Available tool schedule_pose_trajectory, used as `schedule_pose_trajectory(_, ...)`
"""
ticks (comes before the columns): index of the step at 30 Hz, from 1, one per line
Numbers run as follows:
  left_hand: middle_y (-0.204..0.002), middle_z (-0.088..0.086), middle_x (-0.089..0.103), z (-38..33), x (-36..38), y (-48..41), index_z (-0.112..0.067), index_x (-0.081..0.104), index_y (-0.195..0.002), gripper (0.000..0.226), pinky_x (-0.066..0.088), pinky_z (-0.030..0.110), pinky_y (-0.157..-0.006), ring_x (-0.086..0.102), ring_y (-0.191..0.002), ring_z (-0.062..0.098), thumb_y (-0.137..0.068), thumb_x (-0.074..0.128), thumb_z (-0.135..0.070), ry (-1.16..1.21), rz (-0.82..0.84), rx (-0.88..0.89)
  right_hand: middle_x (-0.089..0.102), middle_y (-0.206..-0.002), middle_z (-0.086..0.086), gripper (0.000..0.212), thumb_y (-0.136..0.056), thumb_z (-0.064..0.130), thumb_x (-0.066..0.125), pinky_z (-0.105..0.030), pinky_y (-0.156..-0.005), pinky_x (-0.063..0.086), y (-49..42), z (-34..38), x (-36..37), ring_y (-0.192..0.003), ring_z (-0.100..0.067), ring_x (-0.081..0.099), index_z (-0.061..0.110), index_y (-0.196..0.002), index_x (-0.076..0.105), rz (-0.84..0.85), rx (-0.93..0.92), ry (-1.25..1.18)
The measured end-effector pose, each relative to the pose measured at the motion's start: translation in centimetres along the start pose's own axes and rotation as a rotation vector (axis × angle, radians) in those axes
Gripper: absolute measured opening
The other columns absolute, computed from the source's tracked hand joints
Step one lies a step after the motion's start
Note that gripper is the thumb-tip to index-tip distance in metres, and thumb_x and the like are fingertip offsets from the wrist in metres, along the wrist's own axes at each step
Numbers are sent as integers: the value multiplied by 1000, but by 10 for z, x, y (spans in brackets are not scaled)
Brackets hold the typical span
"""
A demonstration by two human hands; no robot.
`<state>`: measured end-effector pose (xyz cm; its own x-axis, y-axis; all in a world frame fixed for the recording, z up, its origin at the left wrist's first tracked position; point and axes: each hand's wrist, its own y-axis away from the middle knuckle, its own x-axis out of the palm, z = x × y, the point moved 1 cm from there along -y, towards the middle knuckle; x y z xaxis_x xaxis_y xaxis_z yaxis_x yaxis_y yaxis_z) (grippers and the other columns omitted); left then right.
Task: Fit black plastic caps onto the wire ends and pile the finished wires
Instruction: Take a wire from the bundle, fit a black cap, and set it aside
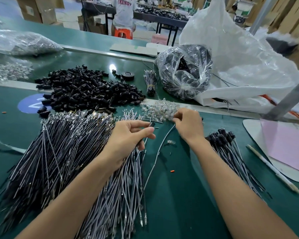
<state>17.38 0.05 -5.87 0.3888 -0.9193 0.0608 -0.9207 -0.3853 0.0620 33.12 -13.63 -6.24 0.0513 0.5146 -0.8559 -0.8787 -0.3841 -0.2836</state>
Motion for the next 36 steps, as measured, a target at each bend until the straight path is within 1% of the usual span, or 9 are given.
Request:
schedule_pose_trajectory(2,-78,7,76,0,0,0,-11,68,-98,13,47,16,-47,48,-38,7,-86,71,-11,-11,5,5,73,-92,-7,10,-88,12,67,-31,-76,49,2,-3,0,-91,-25,64,10,-93,74,-31,-17,-6)
schedule_pose_trajectory(8,-77,6,76,-1,4,2,-13,69,-98,13,50,17,-53,49,-39,8,-86,71,-12,-35,19,17,71,-96,-7,18,-86,17,72,-34,-85,52,6,-1,-1,-85,-21,63,9,-102,74,38,-130,-71)
schedule_pose_trajectory(16,-76,8,76,-1,6,3,-12,68,-98,11,48,17,-47,50,-40,9,-87,70,-10,-16,16,20,66,-101,-5,12,-87,10,70,-35,-87,48,5,9,-8,-95,-21,58,10,-97,76,200,-320,109)
schedule_pose_trajectory(22,-77,9,75,0,6,3,-9,68,-103,16,47,19,-46,51,-41,10,-87,70,-10,-15,11,19,73,-90,-6,15,-88,17,67,-34,-79,53,4,22,-15,-84,-22,65,10,-96,77,291,-460,225)
schedule_pose_trajectory(24,-78,9,75,1,6,2,-8,68,-104,17,47,19,-46,51,-42,10,-87,70,-10,-17,13,20,74,-90,-8,14,-88,11,65,-32,-77,52,4,24,-17,-84,-23,66,8,-95,77,295,-463,232)
schedule_pose_trajectory(26,-78,7,76,1,7,2,-8,68,-103,17,47,18,-47,50,-42,10,-87,70,-11,-32,23,22,74,-88,-9,19,-85,3,60,-31,-77,53,7,23,-20,-82,-22,67,5,-93,76,249,-435,140)
schedule_pose_trajectory(30,-79,4,76,2,8,1,-12,70,-98,10,46,16,-47,49,-40,9,-88,70,-12,-71,39,44,74,-76,6,18,-83,2,66,-17,-69,52,32,18,-34,-70,-7,68,15,-87,77,99,-258,-466)
schedule_pose_trajectory(32,-81,3,77,3,9,1,-15,71,-96,9,46,16,-47,49,-39,9,-87,70,-12,-96,49,62,73,-77,8,21,-85,1,65,-17,-69,50,46,16,-40,-72,-7,67,20,-88,75,127,-254,-693)
schedule_pose_trajectory(36,-83,3,77,3,10,1,-18,73,-95,13,44,17,-46,46,-41,9,-84,73,-11,-92,65,81,74,-84,6,28,-88,-5,62,-18,-73,51,57,20,-42,-79,-9,69,21,-92,72,221,-287,-799)
